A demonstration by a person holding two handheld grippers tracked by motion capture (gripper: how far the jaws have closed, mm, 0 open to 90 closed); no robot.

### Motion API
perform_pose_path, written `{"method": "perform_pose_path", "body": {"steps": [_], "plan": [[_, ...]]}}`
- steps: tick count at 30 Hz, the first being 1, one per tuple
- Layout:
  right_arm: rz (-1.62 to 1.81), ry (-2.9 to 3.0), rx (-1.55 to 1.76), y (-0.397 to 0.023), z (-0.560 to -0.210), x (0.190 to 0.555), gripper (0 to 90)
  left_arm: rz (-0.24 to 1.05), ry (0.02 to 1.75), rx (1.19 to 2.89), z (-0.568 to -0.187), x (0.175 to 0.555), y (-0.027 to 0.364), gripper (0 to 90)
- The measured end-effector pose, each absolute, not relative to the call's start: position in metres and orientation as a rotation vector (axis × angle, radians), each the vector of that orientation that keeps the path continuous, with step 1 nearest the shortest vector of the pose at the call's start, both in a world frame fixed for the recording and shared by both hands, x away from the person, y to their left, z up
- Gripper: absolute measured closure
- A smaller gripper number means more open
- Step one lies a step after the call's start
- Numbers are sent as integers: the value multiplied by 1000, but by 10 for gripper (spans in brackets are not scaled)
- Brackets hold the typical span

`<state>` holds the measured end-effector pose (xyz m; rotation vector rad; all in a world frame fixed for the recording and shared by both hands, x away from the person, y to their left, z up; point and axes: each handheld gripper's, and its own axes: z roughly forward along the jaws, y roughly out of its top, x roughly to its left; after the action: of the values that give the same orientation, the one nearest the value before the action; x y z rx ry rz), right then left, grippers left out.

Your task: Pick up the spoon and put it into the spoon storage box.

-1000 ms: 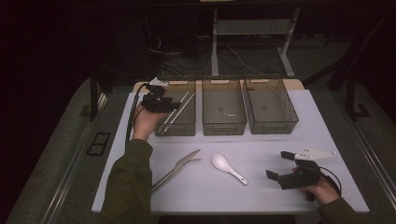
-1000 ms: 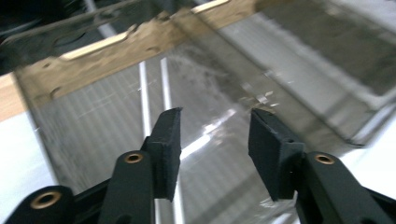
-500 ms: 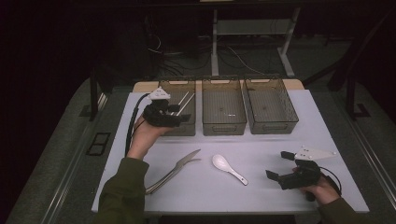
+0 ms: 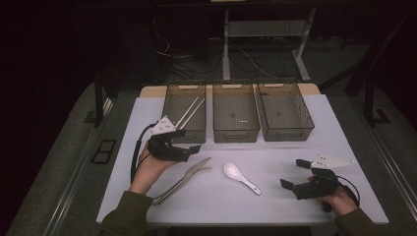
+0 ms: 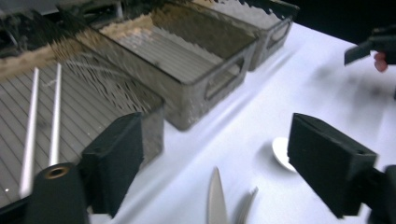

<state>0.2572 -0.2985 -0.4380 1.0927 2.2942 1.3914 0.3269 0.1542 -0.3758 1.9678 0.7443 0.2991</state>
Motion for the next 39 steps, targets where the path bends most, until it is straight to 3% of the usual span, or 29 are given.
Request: {"method": "perform_pose_path", "body": {"steps": [3, 6, 10, 22, 39], "plan": [[1381, 2297, 1094, -299, -438, 258, 8, 307, 742, 1971, -383, 316, 156, 132], [1384, 2299, 1085, -298, -438, 257, 8, 326, 742, 1974, -391, 307, 159, 32], [1384, 2294, 1087, -299, -438, 256, 8, 322, 715, 1988, -400, 296, 163, 0], [1380, 2271, 1083, -302, -434, 254, 8, 278, 684, 2016, -416, 271, 169, 0], [1368, 2381, 1118, -290, -417, 264, 8, 252, 688, 2011, -420, 271, 167, 0]]}}
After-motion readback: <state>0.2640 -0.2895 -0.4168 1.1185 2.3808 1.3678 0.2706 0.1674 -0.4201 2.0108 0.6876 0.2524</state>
